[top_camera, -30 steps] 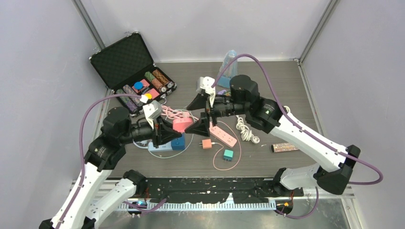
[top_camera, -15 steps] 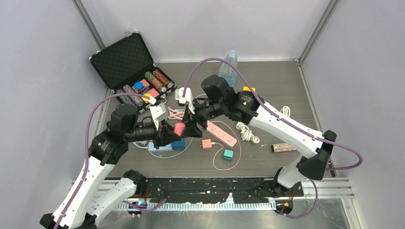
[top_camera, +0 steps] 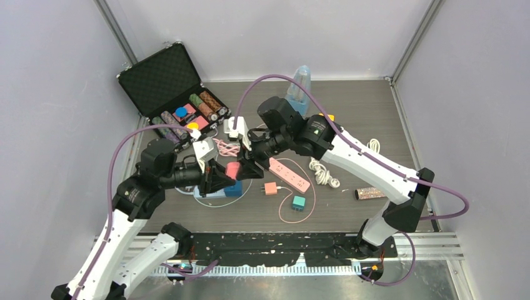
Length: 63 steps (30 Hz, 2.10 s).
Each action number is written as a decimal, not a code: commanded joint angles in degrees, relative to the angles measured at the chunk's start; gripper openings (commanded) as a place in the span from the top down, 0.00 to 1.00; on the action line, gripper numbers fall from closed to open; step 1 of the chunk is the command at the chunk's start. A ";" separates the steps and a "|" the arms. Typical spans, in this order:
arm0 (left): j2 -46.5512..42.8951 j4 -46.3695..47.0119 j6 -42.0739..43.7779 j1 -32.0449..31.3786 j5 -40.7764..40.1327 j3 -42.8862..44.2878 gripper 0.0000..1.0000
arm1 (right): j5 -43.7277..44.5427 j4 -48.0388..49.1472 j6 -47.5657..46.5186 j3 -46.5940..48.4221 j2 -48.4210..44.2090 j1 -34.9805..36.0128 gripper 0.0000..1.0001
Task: Insert the plug
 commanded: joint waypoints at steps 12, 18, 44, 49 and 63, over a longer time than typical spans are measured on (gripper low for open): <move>-0.32 0.35 1.19 0.13 1.01 2.04 1.00 | -0.87 1.08 0.30 2.61 0.43 0.61 0.60; 0.00 -0.15 1.46 0.13 0.59 2.20 1.00 | -1.76 2.31 0.87 2.22 0.06 0.56 0.38; -0.02 -0.95 0.50 0.13 -2.99 2.72 0.54 | -0.71 2.87 0.97 1.77 0.00 1.30 0.94; -3.65 -2.26 0.01 0.13 -11.49 2.89 0.20 | 1.88 7.32 2.58 -0.42 -1.24 1.27 0.94; -23.05 -11.13 -9.29 0.13 -44.16 11.61 0.10 | 7.24 17.39 3.79 -0.25 8.53 2.68 0.94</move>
